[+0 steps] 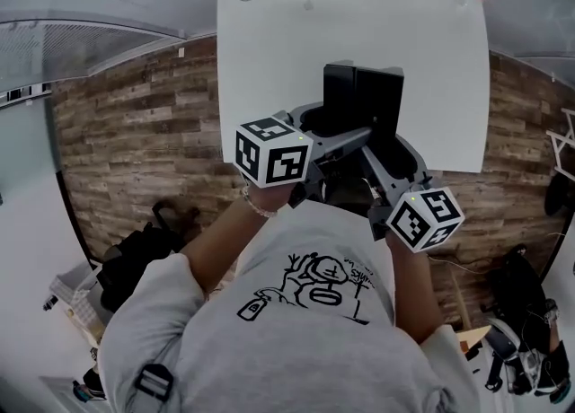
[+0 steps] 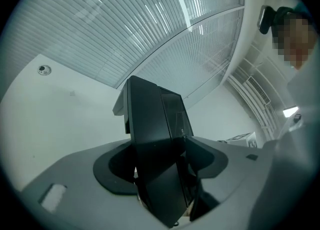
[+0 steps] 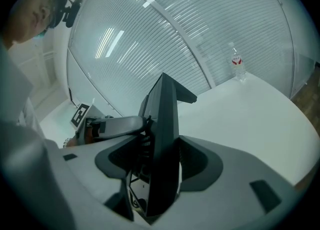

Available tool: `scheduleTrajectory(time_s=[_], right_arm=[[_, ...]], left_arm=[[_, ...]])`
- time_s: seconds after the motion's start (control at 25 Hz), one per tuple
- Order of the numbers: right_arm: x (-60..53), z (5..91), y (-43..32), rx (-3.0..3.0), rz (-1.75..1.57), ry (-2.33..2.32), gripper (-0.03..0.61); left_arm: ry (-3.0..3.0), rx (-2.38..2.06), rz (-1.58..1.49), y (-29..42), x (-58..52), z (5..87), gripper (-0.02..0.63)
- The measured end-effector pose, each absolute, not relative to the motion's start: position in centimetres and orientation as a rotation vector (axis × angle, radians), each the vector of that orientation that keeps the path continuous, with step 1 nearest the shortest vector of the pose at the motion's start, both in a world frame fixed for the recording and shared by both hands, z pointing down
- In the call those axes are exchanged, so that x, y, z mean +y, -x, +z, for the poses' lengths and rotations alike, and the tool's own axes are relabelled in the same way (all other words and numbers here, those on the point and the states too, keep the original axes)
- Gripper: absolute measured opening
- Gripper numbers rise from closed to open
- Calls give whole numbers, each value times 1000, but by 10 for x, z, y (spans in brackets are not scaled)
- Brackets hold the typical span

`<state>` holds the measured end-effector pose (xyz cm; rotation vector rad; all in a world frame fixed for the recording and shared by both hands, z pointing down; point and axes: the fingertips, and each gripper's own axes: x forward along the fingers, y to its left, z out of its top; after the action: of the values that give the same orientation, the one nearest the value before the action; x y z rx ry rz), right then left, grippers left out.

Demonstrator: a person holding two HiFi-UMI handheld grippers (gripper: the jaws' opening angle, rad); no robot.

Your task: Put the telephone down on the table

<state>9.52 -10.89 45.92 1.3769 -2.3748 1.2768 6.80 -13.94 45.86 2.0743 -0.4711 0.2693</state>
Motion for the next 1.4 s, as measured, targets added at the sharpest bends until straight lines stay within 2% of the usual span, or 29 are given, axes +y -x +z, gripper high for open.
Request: scheduleTrajectory(time_s=[0.68,1.4], right_arm=[[-190,568,-108,-2292,1364,-1389,241],[-179,622,-117,-2220,1425,-1418,241]], left_arm=[[-2013,-438,312,-81,-222,569,291],[-1998,-417,368,-92,-212,622,291]])
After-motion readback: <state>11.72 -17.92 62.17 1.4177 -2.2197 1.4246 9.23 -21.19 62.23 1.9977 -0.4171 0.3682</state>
